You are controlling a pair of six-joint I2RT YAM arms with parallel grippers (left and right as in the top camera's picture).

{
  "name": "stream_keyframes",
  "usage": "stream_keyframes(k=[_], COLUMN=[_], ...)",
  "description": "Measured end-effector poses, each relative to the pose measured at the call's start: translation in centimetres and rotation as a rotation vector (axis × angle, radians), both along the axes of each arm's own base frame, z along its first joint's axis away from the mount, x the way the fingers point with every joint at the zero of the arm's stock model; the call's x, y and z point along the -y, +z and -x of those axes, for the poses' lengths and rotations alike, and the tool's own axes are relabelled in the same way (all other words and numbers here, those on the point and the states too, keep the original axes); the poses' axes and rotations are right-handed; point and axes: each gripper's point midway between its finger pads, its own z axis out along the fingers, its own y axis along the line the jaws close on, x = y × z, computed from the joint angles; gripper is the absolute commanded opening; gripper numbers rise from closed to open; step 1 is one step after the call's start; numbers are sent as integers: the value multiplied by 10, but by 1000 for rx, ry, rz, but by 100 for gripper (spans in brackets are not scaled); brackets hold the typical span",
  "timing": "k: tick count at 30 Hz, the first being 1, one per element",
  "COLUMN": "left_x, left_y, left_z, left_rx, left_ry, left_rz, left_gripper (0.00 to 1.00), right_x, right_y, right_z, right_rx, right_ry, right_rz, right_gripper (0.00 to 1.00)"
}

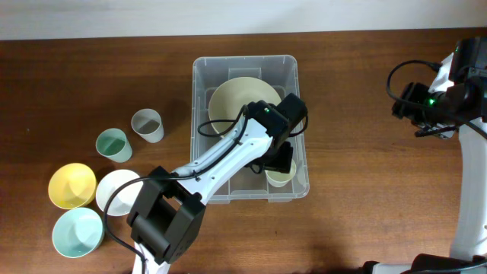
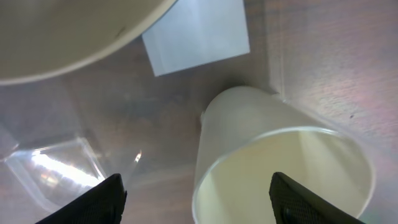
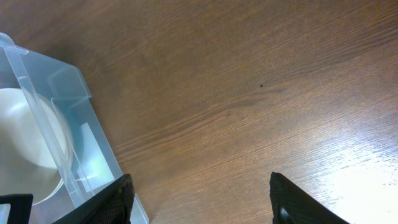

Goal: Pack container
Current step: 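Return the left gripper to the green cup and grasp it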

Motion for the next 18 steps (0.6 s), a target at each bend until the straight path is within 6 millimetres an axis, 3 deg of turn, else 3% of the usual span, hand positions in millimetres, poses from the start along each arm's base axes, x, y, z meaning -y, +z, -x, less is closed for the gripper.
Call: stream_keyframes(k=[4, 7, 9, 12, 15, 18], left_x=[-7, -13, -19, -46, -106, -201], left_y=[7, 33, 67, 126, 179, 210], left_z=[2, -5, -14, -31, -53, -72], left_rx=[5, 77, 163, 307, 436, 519], left_ry=[-8, -8, 2, 68, 225, 466], left_rz=[-24, -31, -16, 22, 45, -4], left_gripper=[80, 83, 83, 83, 84, 84], right_x=[0, 0, 0, 0, 0, 0], right_y=[0, 0, 0, 0, 0, 0], right_z=[0, 0, 0, 0, 0, 0], right_rx=[0, 0, 0, 0, 0, 0], right_ry=[0, 0, 0, 0, 0, 0], right_rz=[0, 0, 0, 0, 0, 0], right_gripper=[66, 66, 66, 66, 66, 66])
